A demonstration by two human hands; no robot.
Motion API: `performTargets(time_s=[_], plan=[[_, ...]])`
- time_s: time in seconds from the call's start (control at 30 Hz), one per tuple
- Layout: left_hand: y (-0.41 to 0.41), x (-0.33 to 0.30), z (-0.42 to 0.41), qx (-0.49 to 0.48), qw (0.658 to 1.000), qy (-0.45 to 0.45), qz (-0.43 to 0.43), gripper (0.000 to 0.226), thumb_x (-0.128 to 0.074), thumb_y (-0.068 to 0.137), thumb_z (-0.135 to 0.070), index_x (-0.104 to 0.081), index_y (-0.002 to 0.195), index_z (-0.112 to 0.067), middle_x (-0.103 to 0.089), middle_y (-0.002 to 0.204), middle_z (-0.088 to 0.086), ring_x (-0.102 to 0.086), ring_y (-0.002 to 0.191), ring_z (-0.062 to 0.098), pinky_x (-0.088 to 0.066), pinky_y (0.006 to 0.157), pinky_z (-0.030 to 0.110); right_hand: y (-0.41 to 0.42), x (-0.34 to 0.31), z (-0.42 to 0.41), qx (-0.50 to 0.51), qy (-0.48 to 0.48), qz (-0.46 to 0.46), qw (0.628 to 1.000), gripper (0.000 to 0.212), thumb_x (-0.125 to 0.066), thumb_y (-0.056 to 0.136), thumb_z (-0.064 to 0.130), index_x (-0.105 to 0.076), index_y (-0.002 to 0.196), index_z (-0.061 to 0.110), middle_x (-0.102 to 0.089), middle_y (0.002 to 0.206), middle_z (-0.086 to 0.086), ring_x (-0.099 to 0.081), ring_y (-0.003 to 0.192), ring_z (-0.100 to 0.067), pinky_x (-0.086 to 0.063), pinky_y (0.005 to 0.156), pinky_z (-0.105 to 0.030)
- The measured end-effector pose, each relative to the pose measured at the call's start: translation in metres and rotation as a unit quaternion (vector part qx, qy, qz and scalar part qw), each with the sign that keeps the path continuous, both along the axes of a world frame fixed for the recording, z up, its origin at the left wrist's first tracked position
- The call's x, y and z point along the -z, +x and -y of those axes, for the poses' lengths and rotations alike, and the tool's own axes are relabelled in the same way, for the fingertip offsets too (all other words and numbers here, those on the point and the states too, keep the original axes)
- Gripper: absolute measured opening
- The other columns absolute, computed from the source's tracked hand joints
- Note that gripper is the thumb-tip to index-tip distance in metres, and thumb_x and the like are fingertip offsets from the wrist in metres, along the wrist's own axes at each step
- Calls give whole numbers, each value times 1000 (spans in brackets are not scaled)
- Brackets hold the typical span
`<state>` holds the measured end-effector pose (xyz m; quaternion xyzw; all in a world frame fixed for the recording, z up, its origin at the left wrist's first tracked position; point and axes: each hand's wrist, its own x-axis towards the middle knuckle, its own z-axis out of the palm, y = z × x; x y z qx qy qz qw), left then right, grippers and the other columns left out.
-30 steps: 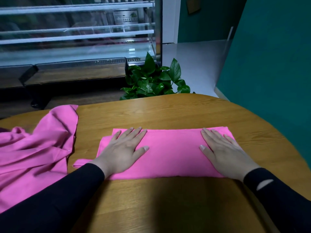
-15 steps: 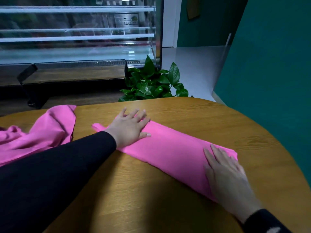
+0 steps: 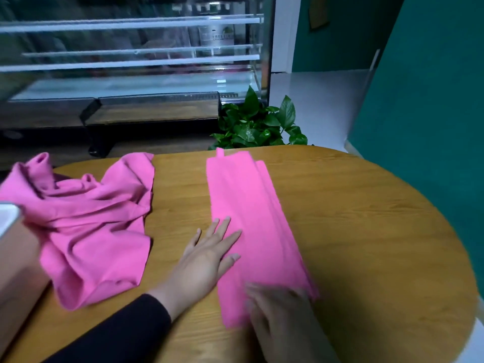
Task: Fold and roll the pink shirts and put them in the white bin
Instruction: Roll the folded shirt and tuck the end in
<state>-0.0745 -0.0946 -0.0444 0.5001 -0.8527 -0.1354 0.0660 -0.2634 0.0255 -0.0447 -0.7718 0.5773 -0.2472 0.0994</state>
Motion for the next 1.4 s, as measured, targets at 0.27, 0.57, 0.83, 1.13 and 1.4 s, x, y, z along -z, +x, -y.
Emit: performTargets(time_s=[0.27,0.57,0.83,1.13,1.4], plan=[[28,2,-44,59,985,-61,-149,38,-42,101,-51,-66,124,-33,-38,154,-19,-19,147,-5,-25,119,38,-53,-23,1,-147,145,-101,973,66,-35,98,71,-17,156,44,3,158,38,15,144,17,6,121,-21],[60,-13,-95,119,991,-43,-54,61,-47,96,-61,-36,151,-36,-22,160,-22,-2,148,-9,-1,123,27,-25,-16,-24,-54,110,-30,992,60,-56,95,36,-37,151,37,-24,155,30,-19,142,14,-17,122,-22],[57,-10,-100,105,988,-97,-55,63,-53,86,-47,-45,146,-29,-44,152,-13,-26,146,0,-17,120,26,-24,-14,-30,3,41,-18,999,40,-63,92,10,-62,131,17,-59,135,7,-50,127,-7,-34,112,-23],[61,-7,-100,145,972,-168,-71,38,-59,92,-45,-60,124,-25,-60,126,-11,-50,122,8,-32,106,26,-23,-20,-39,70,59,62,994,13,-56,97,26,-59,109,30,-58,85,19,-52,82,2,-39,69,-19],[58,-7,-87,14,968,-5,-251,36,-47,97,-57,-62,86,-26,-61,87,-15,-54,89,5,-39,85,28,-12,-22,-27,122,109,215,963,5,-66,92,34,-61,93,34,-64,73,4,-53,62,-4,-39,58,-25]])
